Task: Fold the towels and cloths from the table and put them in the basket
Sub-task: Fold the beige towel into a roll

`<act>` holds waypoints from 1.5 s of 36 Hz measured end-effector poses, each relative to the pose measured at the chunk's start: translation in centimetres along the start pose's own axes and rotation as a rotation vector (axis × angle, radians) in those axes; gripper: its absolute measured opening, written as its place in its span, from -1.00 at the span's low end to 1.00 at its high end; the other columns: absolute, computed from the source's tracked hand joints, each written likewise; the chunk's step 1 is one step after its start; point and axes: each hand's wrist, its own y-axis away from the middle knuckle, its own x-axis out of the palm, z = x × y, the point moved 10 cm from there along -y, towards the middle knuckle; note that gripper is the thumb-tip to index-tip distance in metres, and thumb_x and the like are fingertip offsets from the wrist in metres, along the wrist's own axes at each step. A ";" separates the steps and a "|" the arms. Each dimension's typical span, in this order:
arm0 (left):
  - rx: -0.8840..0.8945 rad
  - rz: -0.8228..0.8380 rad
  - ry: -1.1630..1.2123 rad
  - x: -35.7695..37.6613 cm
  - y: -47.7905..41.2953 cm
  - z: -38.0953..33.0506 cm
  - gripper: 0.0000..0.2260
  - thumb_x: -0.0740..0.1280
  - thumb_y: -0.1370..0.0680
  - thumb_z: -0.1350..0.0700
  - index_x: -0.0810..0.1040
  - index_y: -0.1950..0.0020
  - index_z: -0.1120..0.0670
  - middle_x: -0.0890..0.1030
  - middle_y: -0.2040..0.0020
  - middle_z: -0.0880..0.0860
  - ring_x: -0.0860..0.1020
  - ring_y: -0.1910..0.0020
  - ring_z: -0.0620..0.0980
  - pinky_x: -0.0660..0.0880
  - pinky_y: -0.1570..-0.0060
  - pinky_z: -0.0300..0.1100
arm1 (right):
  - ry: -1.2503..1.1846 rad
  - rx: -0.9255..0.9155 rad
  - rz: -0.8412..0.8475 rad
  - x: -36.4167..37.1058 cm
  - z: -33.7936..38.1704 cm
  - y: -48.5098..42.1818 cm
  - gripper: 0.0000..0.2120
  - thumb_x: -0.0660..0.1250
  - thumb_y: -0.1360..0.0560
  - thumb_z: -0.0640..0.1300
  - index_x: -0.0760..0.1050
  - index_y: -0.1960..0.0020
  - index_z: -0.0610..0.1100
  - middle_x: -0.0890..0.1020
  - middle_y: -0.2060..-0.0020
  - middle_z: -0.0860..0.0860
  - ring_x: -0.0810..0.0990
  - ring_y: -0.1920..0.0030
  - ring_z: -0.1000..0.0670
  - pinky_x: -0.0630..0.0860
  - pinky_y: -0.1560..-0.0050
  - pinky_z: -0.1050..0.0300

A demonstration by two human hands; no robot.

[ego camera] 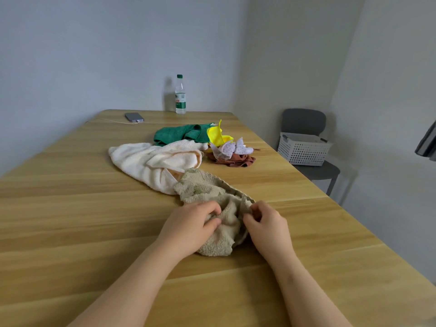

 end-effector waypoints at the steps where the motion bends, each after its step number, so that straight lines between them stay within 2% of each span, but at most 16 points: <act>1: 0.007 -0.016 0.012 -0.2 0.1 -0.1 -0.93 0.23 -0.58 0.00 0.48 0.00 -0.08 0.51 0.27 -0.12 0.43 0.34 -0.20 0.31 0.36 -0.32 | 0.038 0.015 -0.001 0.0 -0.1 0.0 -0.96 0.24 -0.49 -0.15 0.43 0.13 -0.11 0.52 0.31 0.05 0.49 0.17 -0.04 0.39 0.23 0.14; 4: -0.009 0.017 0.121 0.1 0.1 0.2 -0.84 0.21 -0.59 0.07 0.41 0.17 -0.14 0.45 0.41 -0.08 0.35 0.47 -0.16 0.23 0.44 -0.32 | 0.275 0.025 0.039 0.3 -0.4 0.2 -0.92 0.20 -0.50 -0.07 0.39 0.06 -0.08 0.52 0.14 0.04 0.44 -0.02 -0.08 0.35 0.02 0.09; 8: -0.057 0.034 0.237 0.5 -0.1 1.1 -0.78 0.20 -0.60 0.08 0.38 0.22 -0.17 0.56 0.29 0.01 0.38 0.44 -0.14 0.29 0.38 -0.26 | 0.484 0.039 0.040 0.3 -0.5 0.2 -0.82 0.15 -0.54 0.01 0.39 -0.04 -0.07 0.49 -0.05 0.00 0.36 -0.15 -0.10 0.27 -0.11 0.05; 13: -0.174 -0.158 0.442 -1.2 -0.1 2.6 -0.81 0.18 -0.60 0.12 0.41 0.17 -0.12 0.57 0.17 0.03 0.51 0.25 0.03 0.38 0.25 -0.18 | 0.473 0.191 -0.047 -2.0 -2.6 -0.1 -0.76 0.14 -0.50 0.01 0.45 -0.08 -0.06 0.51 -0.06 -0.01 0.38 -0.13 -0.10 0.27 -0.15 0.01; 20: -0.447 -0.507 0.689 -4.3 1.1 7.6 -0.88 0.15 -0.61 0.16 0.44 0.06 0.02 0.49 0.16 -0.01 0.43 0.18 -0.04 0.32 0.21 -0.16 | 0.269 0.478 -0.298 -6.7 -6.3 0.7 -0.70 0.16 -0.51 -0.11 0.39 -0.24 -0.11 0.43 -0.22 -0.15 0.31 -0.26 -0.18 0.18 -0.29 -0.07; 24: -0.717 -0.346 0.912 -1.4 1.8 11.0 -0.82 0.16 -0.39 -0.02 0.46 0.15 0.03 0.49 0.14 0.07 0.45 0.12 0.06 0.43 -0.03 0.03 | 0.297 0.279 -0.374 -6.4 -3.8 0.6 -0.59 0.23 -0.49 -0.18 0.35 -0.33 -0.05 0.35 -0.36 -0.08 0.20 -0.39 -0.13 0.12 -0.35 -0.05; 26: -0.709 -0.295 0.936 -0.8 1.5 11.2 -0.67 0.14 -0.29 -0.11 0.47 0.07 0.03 0.52 0.08 0.02 0.47 0.06 0.04 0.42 -0.07 0.04 | 0.335 0.032 -0.364 -5.1 -1.0 0.3 -0.67 0.25 -0.49 -0.19 0.47 -0.25 -0.05 0.46 -0.29 -0.02 0.28 -0.36 -0.11 0.17 -0.29 -0.02; 29: -0.621 -0.278 0.920 -1.5 1.1 8.8 -0.61 0.22 -0.41 -0.28 0.38 -0.07 -0.05 0.43 -0.04 -0.05 0.43 -0.04 -0.03 0.38 -0.07 -0.01 | 0.327 -0.240 -0.189 -1.8 2.2 0.3 -0.76 0.17 -0.54 -0.11 0.59 -0.08 -0.03 0.63 -0.05 0.05 0.49 -0.19 -0.06 0.22 -0.18 0.02; 33: -0.529 -0.303 0.734 -1.8 1.0 8.2 -0.50 0.35 -0.51 0.04 0.22 -0.39 -0.12 0.42 -0.17 -0.07 0.46 -0.09 0.01 0.40 -0.08 -0.08 | 0.333 -0.218 -0.001 0.0 2.3 0.3 -0.71 0.06 -0.61 0.07 0.50 -0.20 0.09 0.62 0.06 0.12 0.50 -0.10 0.06 0.08 -0.24 0.16; 37: -0.458 -0.249 0.632 -1.9 0.5 7.4 -0.64 0.19 -0.54 0.30 0.42 -0.15 -0.15 0.47 0.18 -0.15 0.41 0.37 -0.10 0.38 0.37 -0.21 | 0.146 0.046 0.010 -1.2 -1.5 -0.7 -0.69 0.11 -0.59 0.11 0.56 -0.13 0.02 0.53 0.37 0.18 0.51 0.26 0.08 0.29 -0.34 -0.06; 40: -0.454 -0.246 0.588 -2.1 0.6 6.9 -0.67 0.12 -0.51 0.36 0.55 0.15 -0.03 0.52 0.20 -0.05 0.36 0.41 -0.04 0.26 0.44 -0.22 | 0.290 0.234 -0.121 -4.0 -4.5 -0.7 -0.69 0.16 -0.56 -0.01 0.52 0.29 -0.05 0.47 0.49 0.06 0.44 0.39 0.00 0.37 -0.10 0.02; 42: -0.454 -0.241 0.617 -2.3 0.6 6.5 -0.70 0.15 -0.50 0.34 0.56 0.21 0.00 0.55 0.19 -0.02 0.38 0.37 -0.04 0.27 0.39 -0.21 | 0.449 0.265 -0.216 -5.6 -4.3 -0.3 -0.73 0.16 -0.51 -0.07 0.45 0.34 -0.08 0.47 0.44 0.02 0.43 0.32 -0.04 0.24 0.03 0.08; 46: -0.464 -0.195 0.806 -1.9 0.6 5.7 -0.83 0.27 -0.54 0.15 0.56 0.24 0.05 0.57 0.15 -0.03 0.47 0.17 -0.11 0.33 0.20 -0.26 | 0.512 0.001 -0.278 -5.3 0.3 -1.0 -0.80 0.19 -0.55 -0.06 0.57 -0.06 -0.02 0.59 -0.01 0.05 0.45 -0.09 -0.04 0.26 -0.12 0.06; 48: -0.459 -0.166 0.805 -1.6 0.6 5.6 -0.74 0.27 -0.55 -0.02 0.52 0.27 0.10 0.52 0.20 -0.06 0.43 0.22 -0.18 0.30 0.21 -0.27 | 0.394 -0.196 -0.140 -3.1 3.2 -2.1 -0.76 0.17 -0.58 -0.13 0.55 -0.17 -0.03 0.61 -0.10 0.06 0.52 -0.12 0.00 0.39 -0.17 0.09; 51: -0.445 -0.187 0.708 -1.9 0.7 5.7 -0.69 0.33 -0.51 -0.04 0.42 0.33 0.12 0.40 0.39 -0.02 0.36 0.38 -0.08 0.26 0.32 -0.18 | 0.379 -0.207 0.331 3.1 3.9 -2.6 -0.68 0.12 -0.59 -0.19 0.48 -0.28 -0.02 0.59 -0.18 0.01 0.56 -0.13 -0.03 0.50 -0.18 0.04; 54: -0.471 -0.252 0.597 -2.4 1.0 6.4 -0.68 0.40 -0.46 0.13 0.29 0.38 0.09 0.35 0.45 -0.05 0.30 0.44 -0.07 0.23 0.39 -0.20 | 0.485 -0.117 0.500 5.7 2.2 -2.3 -0.60 0.07 -0.60 -0.15 0.35 -0.39 0.12 0.43 -0.36 0.04 0.34 -0.38 -0.06 0.21 -0.43 -0.11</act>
